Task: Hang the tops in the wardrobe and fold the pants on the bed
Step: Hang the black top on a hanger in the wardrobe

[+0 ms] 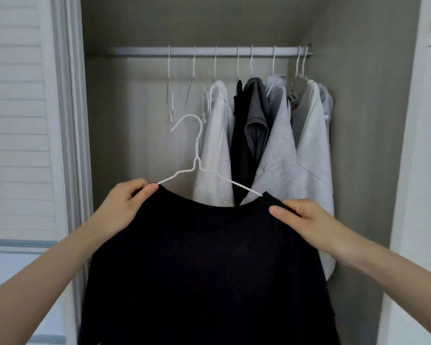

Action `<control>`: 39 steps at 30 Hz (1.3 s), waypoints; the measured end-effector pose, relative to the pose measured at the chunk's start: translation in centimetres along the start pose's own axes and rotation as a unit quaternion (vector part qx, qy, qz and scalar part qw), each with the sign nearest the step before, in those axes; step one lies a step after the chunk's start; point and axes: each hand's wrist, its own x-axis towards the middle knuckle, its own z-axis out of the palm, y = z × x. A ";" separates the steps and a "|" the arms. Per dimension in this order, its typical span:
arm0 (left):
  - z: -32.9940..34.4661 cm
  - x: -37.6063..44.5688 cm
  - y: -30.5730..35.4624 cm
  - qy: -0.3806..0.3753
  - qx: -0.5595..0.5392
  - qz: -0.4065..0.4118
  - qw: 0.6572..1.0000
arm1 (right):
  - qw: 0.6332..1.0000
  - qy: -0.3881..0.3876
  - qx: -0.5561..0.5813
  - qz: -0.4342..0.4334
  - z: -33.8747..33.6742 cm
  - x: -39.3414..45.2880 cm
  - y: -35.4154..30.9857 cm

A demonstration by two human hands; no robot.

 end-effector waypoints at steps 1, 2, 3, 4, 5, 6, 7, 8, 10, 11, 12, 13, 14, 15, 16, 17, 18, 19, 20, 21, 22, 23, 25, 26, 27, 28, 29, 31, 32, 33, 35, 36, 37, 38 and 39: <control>0.1 0.3 0.3 -0.003 0.002 0.011 1.000 | 0.999 -0.021 0.035 0.010 0.2 0.0 -0.8; 0.1 0.7 0.7 -0.006 0.008 0.020 1.000 | 0.997 -0.044 0.057 0.023 0.4 0.2 -1.6; 0.2 1.1 1.2 -0.011 0.013 0.029 0.999 | 0.995 -0.066 0.071 0.035 0.5 0.3 -2.4; 0.0 1.6 1.5 -0.016 0.012 0.031 0.999 | 0.993 -0.079 0.080 0.043 0.5 0.5 -3.1; -0.3 2.0 1.6 -0.023 0.005 0.026 0.999 | 0.991 -0.080 0.092 0.053 0.3 0.8 -3.5; -0.8 2.4 1.5 -0.028 -0.001 0.018 0.999 | 0.989 -0.073 0.110 0.062 0.1 1.0 -4.1; -1.3 2.7 1.2 -0.031 -0.006 0.009 0.999 | 0.987 -0.061 0.128 0.073 -0.3 1.1 -4.7; -1.8 2.9 0.9 -0.029 -0.012 -0.003 1.000 | 0.984 -0.049 0.148 0.084 -0.7 1.3 -5.1; -2.4 3.3 0.4 -0.008 -0.026 -0.034 0.999 | 0.976 -0.028 0.192 0.102 -1.6 1.8 -6.1; -2.4 3.7 0.1 0.001 -0.028 -0.053 0.998 | 0.969 -0.015 0.220 0.109 -2.0 2.0 -6.7; -2.4 4.2 -0.3 0.009 -0.023 -0.070 0.997 | 0.964 -0.005 0.243 0.112 -2.3 2.2 -7.3; -2.3 5.0 -0.6 0.013 -0.013 -0.083 0.996 | 0.960 0.004 0.256 0.111 -2.5 2.6 -7.8; -2.0 5.8 -0.8 0.018 -0.005 -0.095 0.995 | 0.957 0.009 0.267 0.114 -2.6 2.9 -8.3; -1.7 7.0 -0.7 0.022 0.005 -0.102 0.995 | 0.954 0.013 0.278 0.115 -2.8 3.3 -8.9; -1.1 7.9 -0.6 0.023 0.019 -0.103 0.994 | 0.950 0.013 0.290 0.116 -2.9 3.6 -9.4; -0.6 9.0 -0.1 0.020 0.033 -0.097 0.995 | 0.950 0.017 0.291 0.113 -3.1 4.1 -10.0; 0.1 10.1 0.6 0.013 0.038 -0.083 0.996 | 0.952 0.022 0.284 0.110 -3.1 4.5 -10.7; 0.9 11.2 1.3 0.000 0.032 -0.072 0.997 | 0.956 0.033 0.271 0.107 -3.1 4.9 -11.3; 1.7 12.4 1.9 -0.015 0.016 -0.065 0.998 | 0.960 0.046 0.258 0.103 -3.1 5.3 -11.9; 2.6 13.6 2.7 -0.028 -0.001 -0.055 0.998 | 0.962 0.060 0.246 0.100 -3.2 6.0 -12.4; 3.3 14.6 3.6 -0.037 -0.014 -0.047 0.998 | 0.963 0.069 0.241 0.103 -3.1 6.5 -12.9; 3.9 15.6 4.6 -0.041 -0.022 -0.041 0.998 | 0.962 0.078 0.238 0.106 -3.2 7.1 -13.3; 4.8 17.4 6.4 -0.048 -0.033 -0.035 0.998 | 0.960 0.091 0.239 0.112 -3.2 8.2 -13.9; 5.1 18.4 6.9 -0.049 -0.042 -0.039 0.997 | 0.959 0.093 0.242 0.112 -3.2 8.7 -14.1; 5.5 19.5 7.2 -0.049 -0.048 -0.042 0.997 | 0.960 0.095 0.240 0.109 -3.3 9.1 -14.1; 5.7 20.6 7.2 -0.050 -0.045 -0.044 0.997 | 0.961 0.096 0.236 0.105 -3.5 9.5 -14.1; 5.9 21.2 7.2 -0.058 -0.042 -0.043 0.996 | 0.963 0.098 0.230 0.102 -3.4 9.6 -14.0; 6.5 22.7 6.6 -0.080 -0.053 -0.035 0.995 | 0.968 0.105 0.208 0.096 -3.6 10.0 -13.5; 6.8 23.1 6.7 -0.092 -0.069 -0.031 0.993 | 0.970 0.109 0.198 0.093 -3.7 10.2 -13.2; 7.1 23.4 6.7 -0.103 -0.079 -0.030 0.991 | 0.971 0.113 0.190 0.091 -3.8 10.4 -13.0; 7.6 23.8 6.6 -0.101 -0.078 -0.027 0.991 | 0.973 0.121 0.178 0.088 -3.8 10.8 -12.5; 7.8 24.0 6.3 -0.086 -0.067 -0.027 0.994 | 0.972 0.127 0.176 0.088 -3.8 11.2 -12.3; 7.8 24.0 6.0 -0.064 -0.051 -0.028 0.996 | 0.971 0.133 0.176 0.087 -3.7 11.5 -12.3; 7.7 23.9 5.4 -0.044 -0.026 -0.027 0.998 | 0.970 0.139 0.178 0.087 -3.6 12.0 -12.2; 7.7 23.7 5.0 -0.024 0.001 -0.033 0.999 | 0.969 0.144 0.180 0.087 -3.3 12.4 -12.2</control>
